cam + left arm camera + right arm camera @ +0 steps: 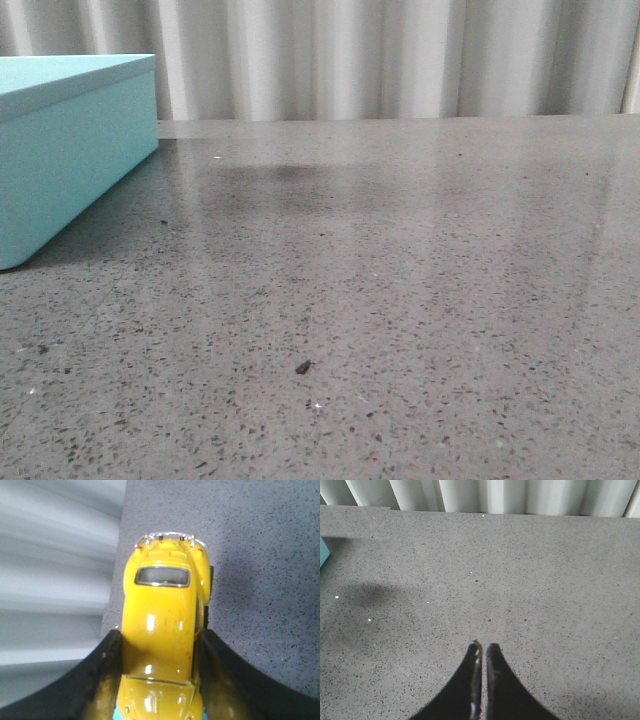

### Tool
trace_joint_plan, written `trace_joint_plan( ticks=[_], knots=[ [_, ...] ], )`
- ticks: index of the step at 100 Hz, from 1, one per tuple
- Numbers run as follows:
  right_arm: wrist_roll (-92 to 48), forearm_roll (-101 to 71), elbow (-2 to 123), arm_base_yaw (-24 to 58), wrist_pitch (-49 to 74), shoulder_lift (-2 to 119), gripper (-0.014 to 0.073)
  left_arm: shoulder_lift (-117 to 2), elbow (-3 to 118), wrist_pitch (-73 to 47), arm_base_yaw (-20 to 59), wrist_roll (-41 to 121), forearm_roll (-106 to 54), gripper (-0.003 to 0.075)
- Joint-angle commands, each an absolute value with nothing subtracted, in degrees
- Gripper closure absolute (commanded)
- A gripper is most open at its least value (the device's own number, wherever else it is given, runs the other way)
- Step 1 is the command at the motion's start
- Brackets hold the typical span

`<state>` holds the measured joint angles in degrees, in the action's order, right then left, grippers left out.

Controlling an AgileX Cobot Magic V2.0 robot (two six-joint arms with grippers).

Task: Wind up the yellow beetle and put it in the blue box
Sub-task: 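Carry the car over the blue box and release it inside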

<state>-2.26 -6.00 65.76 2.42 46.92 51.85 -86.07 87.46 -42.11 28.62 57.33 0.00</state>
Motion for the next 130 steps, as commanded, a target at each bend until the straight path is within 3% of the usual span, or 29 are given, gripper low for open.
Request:
trace_joint_plan(
  ticks=[1,42,67,130],
  knots=[
    [-2.7,-5.7,67.2,2.4,42.8,51.2,0.0655,-81.9,89.5,-40.1,26.9,55.6,0.0,0.0577],
    [-2.7,-5.7,67.2,2.4,43.3,51.2,0.0655,-78.7,89.5,-55.3,12.5,46.8,0.0,0.0577],
    [-2.7,-5.7,67.2,2.4,43.5,51.2,0.0655,-79.4,88.0,-56.4,5.3,44.0,-3.2,0.0577],
    [-2.7,-5.7,67.2,2.4,44.3,51.2,0.0655,-92.3,83.1,-55.5,4.2,43.9,-6.9,0.0559]
  ],
)
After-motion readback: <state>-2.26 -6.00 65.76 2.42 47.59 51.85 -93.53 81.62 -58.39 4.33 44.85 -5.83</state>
